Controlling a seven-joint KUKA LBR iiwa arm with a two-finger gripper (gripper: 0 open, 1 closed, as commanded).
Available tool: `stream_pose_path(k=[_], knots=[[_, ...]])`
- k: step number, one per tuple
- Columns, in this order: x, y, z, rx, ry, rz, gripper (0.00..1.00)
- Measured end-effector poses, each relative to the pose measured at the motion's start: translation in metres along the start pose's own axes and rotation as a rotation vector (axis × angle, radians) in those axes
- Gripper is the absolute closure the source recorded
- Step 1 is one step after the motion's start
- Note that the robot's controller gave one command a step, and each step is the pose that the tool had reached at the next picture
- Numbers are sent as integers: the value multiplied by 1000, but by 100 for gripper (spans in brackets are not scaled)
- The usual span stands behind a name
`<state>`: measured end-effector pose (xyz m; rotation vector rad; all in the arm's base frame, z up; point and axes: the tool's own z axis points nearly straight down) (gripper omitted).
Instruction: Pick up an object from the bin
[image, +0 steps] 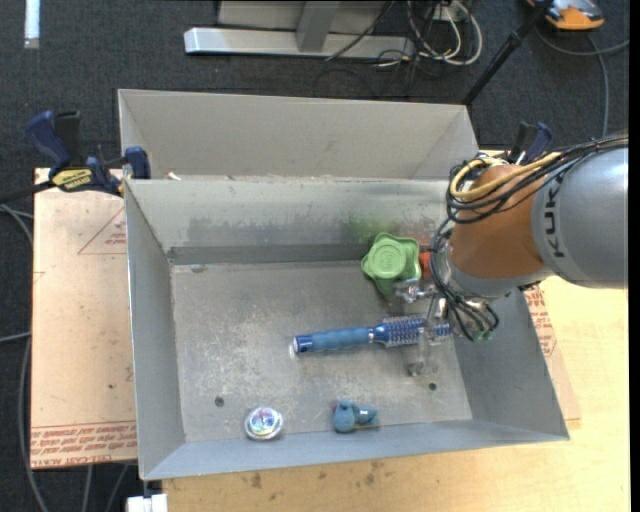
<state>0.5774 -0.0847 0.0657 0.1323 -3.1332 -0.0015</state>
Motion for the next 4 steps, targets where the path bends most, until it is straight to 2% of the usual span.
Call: stream_pose_path(k=[1, 2, 3, 4], knots=[[-1, 0, 0, 0, -2, 0, 100], [-1, 0, -17, 2, -8, 0, 100], [-3, 1, -122, 4, -15, 0, 100], [-3, 1, -134, 2, -9, 0, 100]])
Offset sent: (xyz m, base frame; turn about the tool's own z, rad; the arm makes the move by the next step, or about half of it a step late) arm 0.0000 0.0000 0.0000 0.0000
